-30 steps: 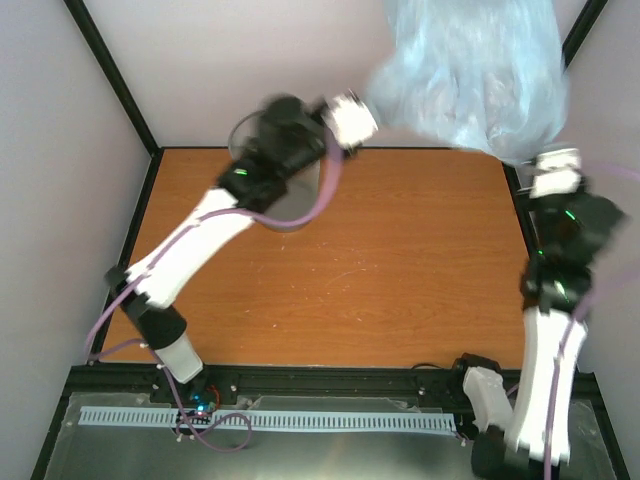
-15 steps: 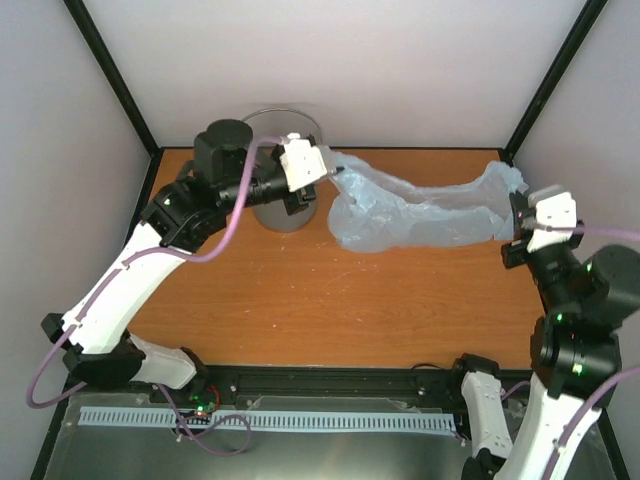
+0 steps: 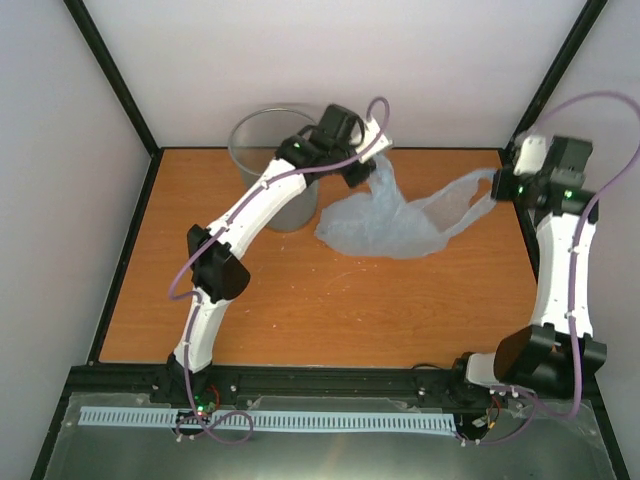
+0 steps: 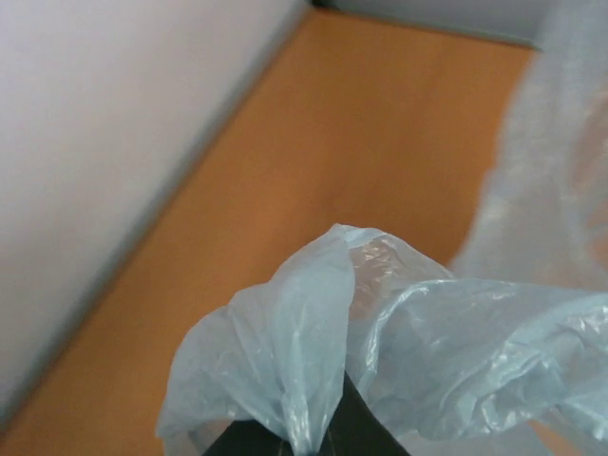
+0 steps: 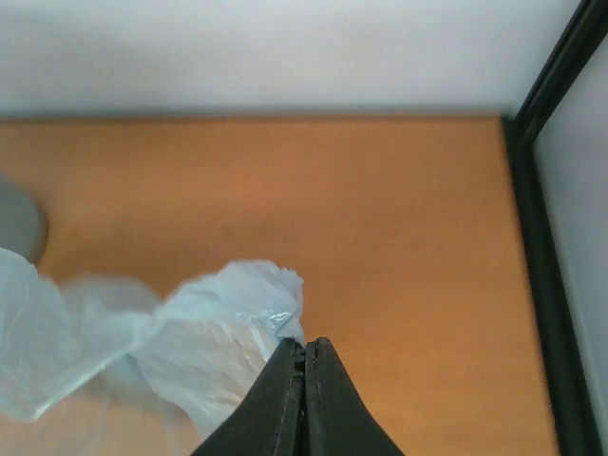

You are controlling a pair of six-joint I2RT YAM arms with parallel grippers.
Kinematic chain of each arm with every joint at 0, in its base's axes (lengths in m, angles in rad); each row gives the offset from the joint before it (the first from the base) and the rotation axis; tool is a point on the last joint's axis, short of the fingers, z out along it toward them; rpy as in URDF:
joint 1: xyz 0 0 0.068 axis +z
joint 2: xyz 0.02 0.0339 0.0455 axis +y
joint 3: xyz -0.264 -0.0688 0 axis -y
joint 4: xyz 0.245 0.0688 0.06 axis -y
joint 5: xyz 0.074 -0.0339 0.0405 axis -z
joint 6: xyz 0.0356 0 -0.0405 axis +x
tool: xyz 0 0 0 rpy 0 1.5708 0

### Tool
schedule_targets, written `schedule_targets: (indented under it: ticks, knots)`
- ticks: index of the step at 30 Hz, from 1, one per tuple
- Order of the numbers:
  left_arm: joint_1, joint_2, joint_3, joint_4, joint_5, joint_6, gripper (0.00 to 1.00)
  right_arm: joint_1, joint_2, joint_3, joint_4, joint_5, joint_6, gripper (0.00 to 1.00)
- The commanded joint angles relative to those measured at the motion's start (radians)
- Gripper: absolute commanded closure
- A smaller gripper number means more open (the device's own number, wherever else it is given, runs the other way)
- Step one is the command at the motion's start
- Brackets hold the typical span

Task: Put the trash bags into the trash bin

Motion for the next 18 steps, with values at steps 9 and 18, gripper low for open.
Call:
schedule_targets:
  ticks: [9,18]
  knots:
    - [-0.102,-0.321,0.134,0.997,-0.336,0.451,0.99,0.0,-0.071,0.763,0.377,-0.038,0.086,0.97]
    - [-0.134,-0.43,-0.71,0.458,-0.351,0.259,0.99,-0.001,-0.498,-0.478,0.347,0.2,-0.526,0.97]
